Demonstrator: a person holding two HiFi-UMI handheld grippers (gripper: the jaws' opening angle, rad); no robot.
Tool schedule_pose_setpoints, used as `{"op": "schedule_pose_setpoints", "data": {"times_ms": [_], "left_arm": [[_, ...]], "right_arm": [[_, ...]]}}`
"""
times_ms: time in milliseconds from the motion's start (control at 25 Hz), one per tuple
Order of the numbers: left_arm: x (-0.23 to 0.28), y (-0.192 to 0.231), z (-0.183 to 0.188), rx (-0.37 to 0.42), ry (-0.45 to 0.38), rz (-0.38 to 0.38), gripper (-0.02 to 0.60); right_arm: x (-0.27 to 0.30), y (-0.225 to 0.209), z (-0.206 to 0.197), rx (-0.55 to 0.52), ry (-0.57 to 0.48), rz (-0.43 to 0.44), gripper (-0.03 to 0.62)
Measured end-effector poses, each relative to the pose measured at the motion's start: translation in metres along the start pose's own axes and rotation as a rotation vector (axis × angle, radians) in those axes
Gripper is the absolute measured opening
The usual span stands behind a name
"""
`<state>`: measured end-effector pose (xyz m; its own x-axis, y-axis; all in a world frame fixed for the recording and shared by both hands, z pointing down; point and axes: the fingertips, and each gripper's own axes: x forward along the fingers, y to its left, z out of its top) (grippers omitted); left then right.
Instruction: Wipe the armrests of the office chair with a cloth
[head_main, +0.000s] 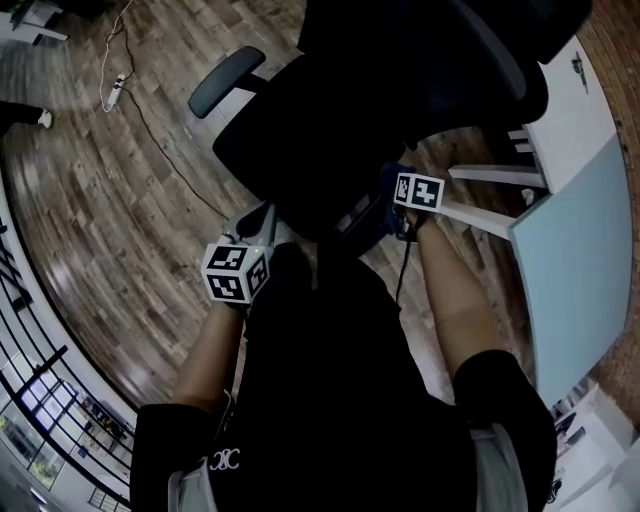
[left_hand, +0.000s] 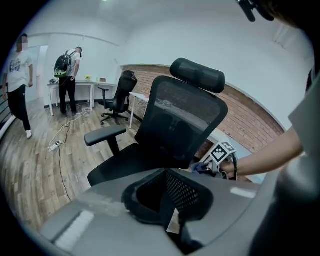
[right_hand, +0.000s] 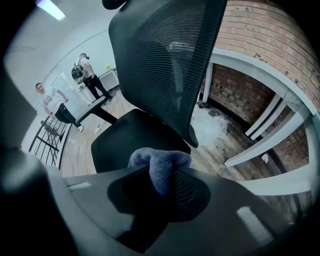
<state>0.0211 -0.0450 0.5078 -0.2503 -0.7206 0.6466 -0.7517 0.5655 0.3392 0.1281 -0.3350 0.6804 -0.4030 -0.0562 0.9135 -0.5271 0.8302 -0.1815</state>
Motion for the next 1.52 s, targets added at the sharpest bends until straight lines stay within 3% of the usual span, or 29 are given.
{"op": "schedule_pose_setpoints", "data": {"times_ms": [200, 400, 680, 1200, 1520], "left_arm": [[-0.003, -0.003, 0.002, 0.006, -0.014, 0.000, 0.006], [-0.009, 0.004, -0.004, 0.009, -0.004, -0.010, 0.006], [-0.014, 0.013, -0.010, 0.026, 0.012, -0.035, 0.006], [-0.017, 0.023, -0.015, 0.140, 0.069, -0.182, 0.006], [-0.003, 0.006, -0.016, 0.235, 0.120, -0.284, 0.006]], "right_arm": [[-0.003, 0.007, -0.001, -0.046, -0.016, 0.001, 0.078], [0.001, 0.042, -0.014, -0.090, -0.002, 0.067, 0.078], [-0.001, 0.075, -0.046, -0.076, 0.030, 0.114, 0.078], [-0.022, 0.159, -0.134, -0.031, 0.085, 0.199, 0.078], [-0.043, 0.166, -0.176, 0.046, 0.059, 0.231, 0.079]]}}
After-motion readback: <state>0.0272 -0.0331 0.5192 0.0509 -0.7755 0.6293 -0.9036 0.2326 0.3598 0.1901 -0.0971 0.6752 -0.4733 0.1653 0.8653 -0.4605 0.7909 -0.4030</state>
